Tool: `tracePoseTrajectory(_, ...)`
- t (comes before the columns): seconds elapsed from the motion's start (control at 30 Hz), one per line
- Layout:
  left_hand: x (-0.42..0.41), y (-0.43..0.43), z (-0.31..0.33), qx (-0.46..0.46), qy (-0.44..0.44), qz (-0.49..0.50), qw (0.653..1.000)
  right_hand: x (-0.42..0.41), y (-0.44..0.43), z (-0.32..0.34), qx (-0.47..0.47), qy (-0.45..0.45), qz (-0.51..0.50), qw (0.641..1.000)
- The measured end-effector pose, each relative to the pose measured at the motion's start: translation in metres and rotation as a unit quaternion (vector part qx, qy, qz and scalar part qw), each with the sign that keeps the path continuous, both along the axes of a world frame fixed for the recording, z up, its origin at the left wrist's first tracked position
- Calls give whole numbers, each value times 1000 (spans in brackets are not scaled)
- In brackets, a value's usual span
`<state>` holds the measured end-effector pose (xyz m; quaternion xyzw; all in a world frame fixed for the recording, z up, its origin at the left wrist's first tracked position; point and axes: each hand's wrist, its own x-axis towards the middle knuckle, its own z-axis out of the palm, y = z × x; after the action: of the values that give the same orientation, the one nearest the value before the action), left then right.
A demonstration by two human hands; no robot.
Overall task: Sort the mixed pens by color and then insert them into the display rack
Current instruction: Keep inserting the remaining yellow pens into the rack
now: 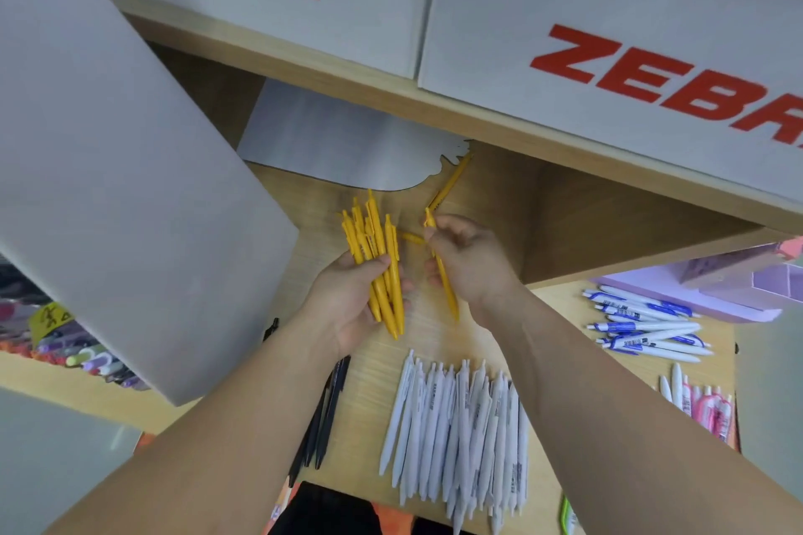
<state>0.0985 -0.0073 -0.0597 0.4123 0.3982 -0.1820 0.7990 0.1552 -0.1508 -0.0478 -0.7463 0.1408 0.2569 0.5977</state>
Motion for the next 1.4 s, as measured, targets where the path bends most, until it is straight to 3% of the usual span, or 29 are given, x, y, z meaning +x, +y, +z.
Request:
tracePoseTrajectory(0.07,-2,4,0,-30,-7,18,999,11,3,-7,-37,3,-10,999)
tracePoseTrajectory(0.13,-5,7,-1,-48,-15,26,998,26,5,-16,-133,-17,-23,991)
tracePoseTrajectory(0.23,-14,13,0,-59,-35,27,997,46,9,-22,-286,-27,-14,958)
tracePoseTrajectory(0.43,-40,23,-2,-56,-32,54,996,71,24,-31,-432,-35,79,898)
tracePoseTrajectory(0.53,-49,26,-2,-57,-23,65,996,67,21,-27,-429,-44,88,898)
tracePoseTrajectory(0.73,-56,27,3,-47,-16,75,996,39,15,-20,-321,-104,145,930)
tracePoseTrajectory(0.9,-59,30,6,-47,-15,83,995,24,20,-32,-325,-145,285,890)
tracePoseTrajectory(1.1,-62,27,7,-50,-14,98,994,17,22,-33,-419,-151,319,836)
tracePoseTrajectory(1.27,-62,23,24,-55,-20,77,995,-3,4,-2,-377,-153,309,860)
tracePoseTrajectory(1.4,-66,21,45,-59,-33,42,997,-45,-34,41,-293,-119,242,917)
